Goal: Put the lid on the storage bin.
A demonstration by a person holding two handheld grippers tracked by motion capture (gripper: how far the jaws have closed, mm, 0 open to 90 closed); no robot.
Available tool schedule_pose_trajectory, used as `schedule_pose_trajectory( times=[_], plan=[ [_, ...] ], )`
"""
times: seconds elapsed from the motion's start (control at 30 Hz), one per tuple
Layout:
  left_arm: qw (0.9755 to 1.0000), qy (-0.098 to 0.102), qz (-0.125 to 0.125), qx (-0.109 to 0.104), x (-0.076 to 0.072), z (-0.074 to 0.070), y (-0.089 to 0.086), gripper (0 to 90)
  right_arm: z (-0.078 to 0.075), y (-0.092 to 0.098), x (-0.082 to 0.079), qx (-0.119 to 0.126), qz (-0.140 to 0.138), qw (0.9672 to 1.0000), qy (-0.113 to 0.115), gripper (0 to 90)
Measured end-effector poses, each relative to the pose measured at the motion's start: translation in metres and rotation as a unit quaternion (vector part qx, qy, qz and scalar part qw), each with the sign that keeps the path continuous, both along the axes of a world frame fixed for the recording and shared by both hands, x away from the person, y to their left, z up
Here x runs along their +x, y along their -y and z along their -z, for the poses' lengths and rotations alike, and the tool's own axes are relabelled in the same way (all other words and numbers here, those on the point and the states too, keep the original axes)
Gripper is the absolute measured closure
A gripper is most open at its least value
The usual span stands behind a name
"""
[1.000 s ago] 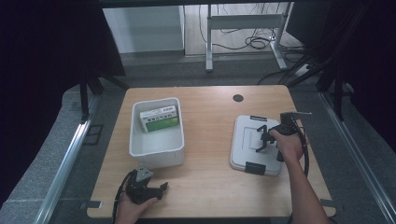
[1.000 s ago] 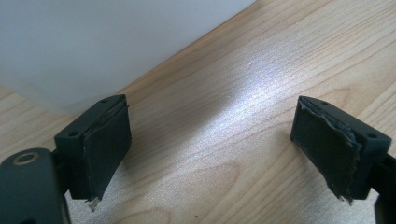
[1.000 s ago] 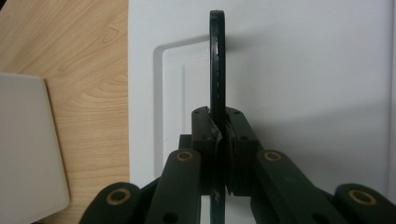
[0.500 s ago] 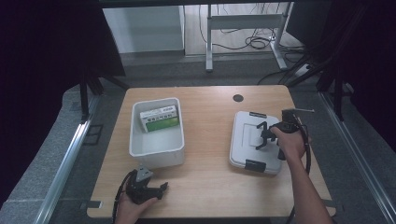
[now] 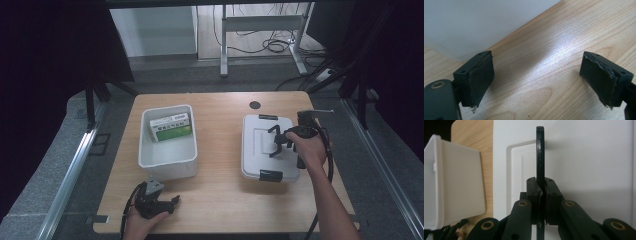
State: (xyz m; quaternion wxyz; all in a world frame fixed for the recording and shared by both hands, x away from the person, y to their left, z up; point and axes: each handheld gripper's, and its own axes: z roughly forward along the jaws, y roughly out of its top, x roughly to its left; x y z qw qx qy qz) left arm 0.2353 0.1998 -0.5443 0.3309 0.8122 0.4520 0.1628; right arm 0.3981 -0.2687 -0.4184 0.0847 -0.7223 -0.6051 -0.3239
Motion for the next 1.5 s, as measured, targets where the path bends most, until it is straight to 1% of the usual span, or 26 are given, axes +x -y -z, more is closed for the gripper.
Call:
schedule_pose_trajectory(
  times=[0.03, 0.2, 0.23, 0.5, 0.57, 0.83, 0.9, 0.97, 1.2, 1.5],
  plan=[
    [1.0, 0.0, 0.0, 0.0, 0.0, 0.0, 0.0, 12.2, -0.003, -0.003, -0.001, -0.001, -0.007, 1.0, 0.003, 84.2],
    [1.0, 0.0, 0.0, 0.0, 0.0, 0.0, 0.0, 12.2, -0.013, -0.015, -0.001, 0.0, -0.024, 0.9997, 0.011, 84.2],
    [1.0, 0.0, 0.0, 0.0, 0.0, 0.0, 0.0, 12.2, -0.016, -0.019, -0.002, -0.001, -0.029, 0.9995, 0.016, 84.2],
    [1.0, 0.0, 0.0, 0.0, 0.0, 0.0, 0.0, 12.2, -0.023, -0.028, -0.002, 0.001, -0.036, 0.9991, 0.022, 84.2],
    [1.0, 0.0, 0.0, 0.0, 0.0, 0.0, 0.0, 12.2, -0.025, -0.031, -0.002, 0.0, -0.037, 0.9989, 0.027, 84.2],
    [1.0, 0.001, 0.0, 0.0, 0.0, 0.0, 0.0, 12.2, -0.032, -0.041, -0.002, 0.01, -0.047, 0.9983, 0.034, 84.2],
    [1.0, 0.001, 0.0, 0.0, 0.0, 0.0, 0.0, 12.2, -0.036, -0.045, -0.002, 0.01, -0.053, 0.9978, 0.038, 84.1],
    [1.0, 0.001, 0.0, 0.0, 0.0, 0.0, 0.0, 12.2, -0.037, -0.046, -0.002, 0.011, -0.054, 0.9976, 0.041, 84.1],
    [1.0, 0.001, 0.0, 0.0, 0.0, 0.0, 0.0, 12.3, -0.05, -0.058, -0.002, 0.014, -0.065, 0.9964, 0.053, 84.1],
    [1.0, 0.0, 0.001, 0.001, 0.0, 0.0, 0.0, 12.3, -0.062, -0.074, -0.002, 0.015, -0.081, 0.9949, 0.058, 84.1]
  ],
)
